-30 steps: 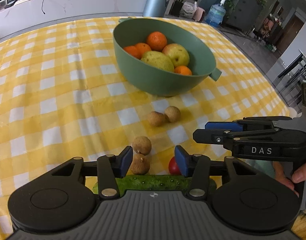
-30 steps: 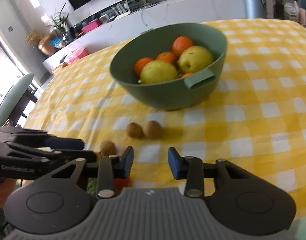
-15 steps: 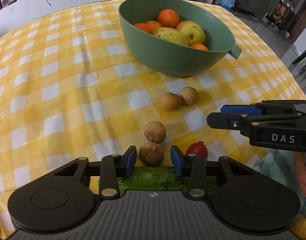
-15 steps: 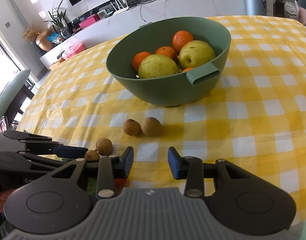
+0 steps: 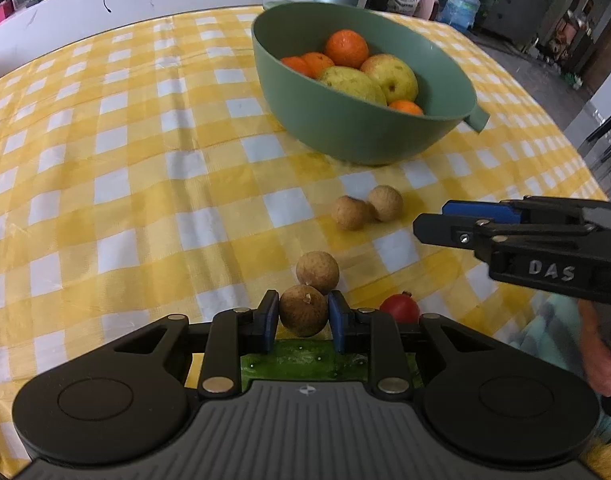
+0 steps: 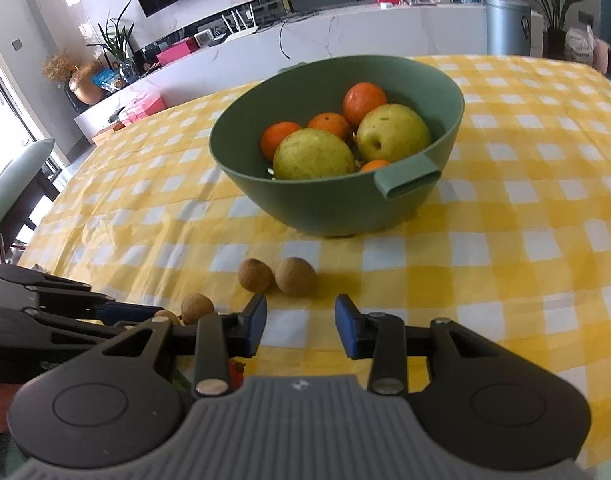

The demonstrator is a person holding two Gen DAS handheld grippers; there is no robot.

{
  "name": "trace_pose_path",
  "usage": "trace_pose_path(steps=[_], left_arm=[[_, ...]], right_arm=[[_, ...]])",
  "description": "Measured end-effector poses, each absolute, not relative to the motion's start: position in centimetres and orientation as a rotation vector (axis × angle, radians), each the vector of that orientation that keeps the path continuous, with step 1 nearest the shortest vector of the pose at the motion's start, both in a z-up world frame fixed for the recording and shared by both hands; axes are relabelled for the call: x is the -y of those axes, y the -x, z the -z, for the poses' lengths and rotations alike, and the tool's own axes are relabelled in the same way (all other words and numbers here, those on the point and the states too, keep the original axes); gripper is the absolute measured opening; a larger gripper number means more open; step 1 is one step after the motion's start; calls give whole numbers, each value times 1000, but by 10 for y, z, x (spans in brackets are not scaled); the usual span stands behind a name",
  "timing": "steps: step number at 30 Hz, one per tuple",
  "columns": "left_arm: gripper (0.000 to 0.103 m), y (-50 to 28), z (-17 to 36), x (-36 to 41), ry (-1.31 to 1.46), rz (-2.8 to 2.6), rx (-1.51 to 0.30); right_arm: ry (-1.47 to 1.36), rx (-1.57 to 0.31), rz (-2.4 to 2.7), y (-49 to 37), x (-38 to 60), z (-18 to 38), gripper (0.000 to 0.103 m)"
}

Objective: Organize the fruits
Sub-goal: 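Grasp a small brown fruit with the left tool while the right tool grasps another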

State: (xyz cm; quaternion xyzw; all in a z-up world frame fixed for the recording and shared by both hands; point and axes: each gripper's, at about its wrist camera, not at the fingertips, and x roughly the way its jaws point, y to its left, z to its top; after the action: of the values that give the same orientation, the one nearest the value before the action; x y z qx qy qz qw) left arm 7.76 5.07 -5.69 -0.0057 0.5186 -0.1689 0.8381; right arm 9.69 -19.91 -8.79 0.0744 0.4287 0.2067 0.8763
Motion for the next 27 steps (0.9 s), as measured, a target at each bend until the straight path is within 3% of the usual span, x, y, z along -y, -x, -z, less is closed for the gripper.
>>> trace_pose_path(steps=[27], left_arm=[[29,-87,43,-83,199,275,-975]], right_arm=[[9,-884,-455,-126,162,101,29]])
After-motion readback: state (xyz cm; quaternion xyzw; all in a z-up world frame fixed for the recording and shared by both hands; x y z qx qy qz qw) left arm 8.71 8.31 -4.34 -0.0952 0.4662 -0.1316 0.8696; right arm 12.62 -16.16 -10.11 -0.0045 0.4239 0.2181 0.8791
